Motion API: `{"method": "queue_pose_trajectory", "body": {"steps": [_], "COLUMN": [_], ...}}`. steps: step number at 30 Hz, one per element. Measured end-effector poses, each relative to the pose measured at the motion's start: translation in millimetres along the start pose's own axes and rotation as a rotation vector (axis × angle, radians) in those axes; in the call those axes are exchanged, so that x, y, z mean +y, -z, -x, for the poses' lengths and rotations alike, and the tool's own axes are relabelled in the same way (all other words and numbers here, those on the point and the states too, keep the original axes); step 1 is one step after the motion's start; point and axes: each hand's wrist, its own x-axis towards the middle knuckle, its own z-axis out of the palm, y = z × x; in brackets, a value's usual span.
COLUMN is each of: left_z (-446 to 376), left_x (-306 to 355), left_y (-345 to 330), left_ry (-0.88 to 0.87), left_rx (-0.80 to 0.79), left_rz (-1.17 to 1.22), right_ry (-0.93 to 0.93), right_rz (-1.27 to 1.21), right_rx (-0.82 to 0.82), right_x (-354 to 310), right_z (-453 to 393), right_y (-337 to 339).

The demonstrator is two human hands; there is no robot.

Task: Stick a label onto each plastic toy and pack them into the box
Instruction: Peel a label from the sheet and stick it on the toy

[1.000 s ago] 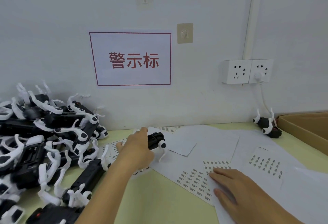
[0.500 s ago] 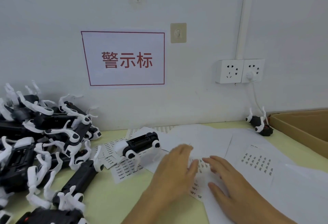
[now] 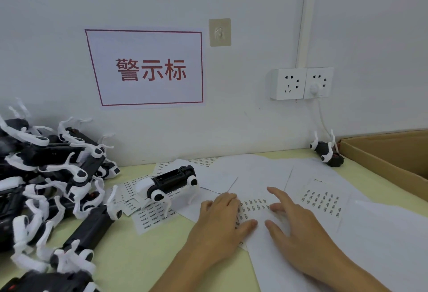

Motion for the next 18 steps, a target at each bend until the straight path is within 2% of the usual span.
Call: {"method": "queue_pose_trajectory", "body": {"steps": [6, 11, 18], "left_z": [1.1, 0.0, 0.5], "left_x": [3.1, 4.6, 5.5], "left_y": [2.0, 2.2, 5.4], "left_ry": [0.03, 0.038, 0.052], "left_rx": [-0.004, -0.029, 0.007], "left_rz": [-0.003, -0.099, 0.079], "right_ry": [0.043, 0.071, 0.085], "right_rz": [0.102, 0.116, 0.114], "right_rx": [0.003, 0.001, 0.017], "right_x": [-1.9, -3.4, -3.8], "right_z": [1.8, 2.2, 2.7], "right_y": [1.4, 1.0, 1.8]}}
